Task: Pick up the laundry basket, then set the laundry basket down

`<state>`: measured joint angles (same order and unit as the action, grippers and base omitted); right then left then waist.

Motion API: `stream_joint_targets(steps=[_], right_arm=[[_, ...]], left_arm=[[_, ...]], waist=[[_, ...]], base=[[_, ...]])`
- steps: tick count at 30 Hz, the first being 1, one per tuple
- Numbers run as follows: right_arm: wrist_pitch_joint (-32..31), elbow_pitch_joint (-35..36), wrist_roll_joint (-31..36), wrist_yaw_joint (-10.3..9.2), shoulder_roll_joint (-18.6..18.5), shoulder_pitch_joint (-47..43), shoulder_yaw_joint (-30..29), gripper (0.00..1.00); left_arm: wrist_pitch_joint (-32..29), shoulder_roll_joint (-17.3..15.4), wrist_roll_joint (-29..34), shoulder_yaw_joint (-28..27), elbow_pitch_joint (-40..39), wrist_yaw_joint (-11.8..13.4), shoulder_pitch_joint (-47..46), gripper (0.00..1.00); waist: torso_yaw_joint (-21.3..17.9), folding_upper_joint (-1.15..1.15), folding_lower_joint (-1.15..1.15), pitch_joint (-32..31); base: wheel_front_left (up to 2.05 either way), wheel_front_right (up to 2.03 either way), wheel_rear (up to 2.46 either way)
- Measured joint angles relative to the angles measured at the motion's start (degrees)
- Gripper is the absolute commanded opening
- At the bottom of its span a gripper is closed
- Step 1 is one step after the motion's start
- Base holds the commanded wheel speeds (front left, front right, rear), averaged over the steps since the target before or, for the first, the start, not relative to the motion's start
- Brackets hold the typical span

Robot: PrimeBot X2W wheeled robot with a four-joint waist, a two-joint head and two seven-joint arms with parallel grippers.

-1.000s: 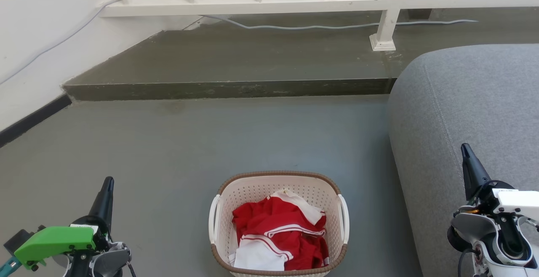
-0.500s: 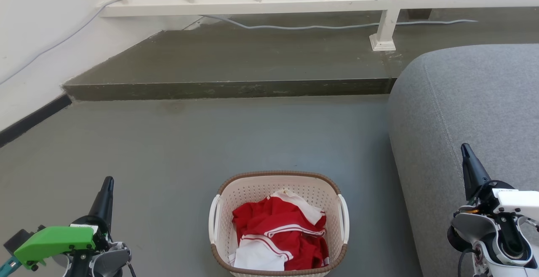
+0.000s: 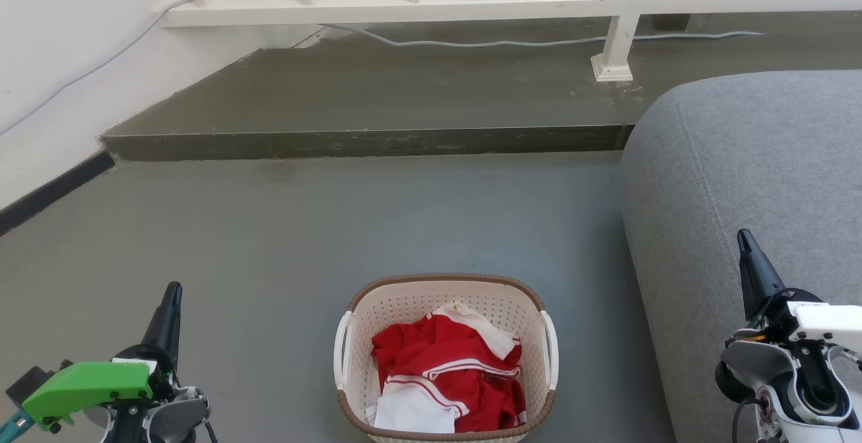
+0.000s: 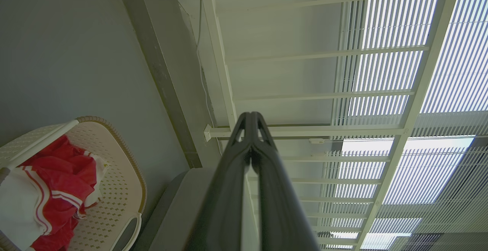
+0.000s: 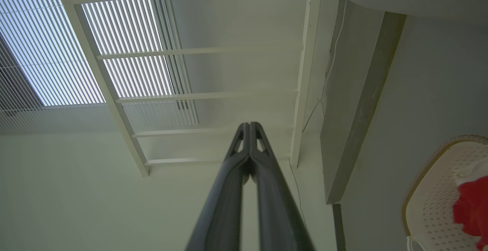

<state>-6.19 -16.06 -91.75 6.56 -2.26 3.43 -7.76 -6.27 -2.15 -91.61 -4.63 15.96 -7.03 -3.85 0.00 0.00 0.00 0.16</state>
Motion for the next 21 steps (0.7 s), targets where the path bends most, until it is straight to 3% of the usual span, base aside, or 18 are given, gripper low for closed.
stream_joint_targets(steps=[21], right_arm=[[0.0, 0.0, 0.0, 0.0, 0.0, 0.0, 0.0, 0.0]], left_arm=[[0.0, 0.0, 0.0, 0.0, 0.0, 0.0, 0.0, 0.0]], waist=[[0.0, 0.0, 0.0, 0.0]], base=[[0.0, 0.0, 0.0]])
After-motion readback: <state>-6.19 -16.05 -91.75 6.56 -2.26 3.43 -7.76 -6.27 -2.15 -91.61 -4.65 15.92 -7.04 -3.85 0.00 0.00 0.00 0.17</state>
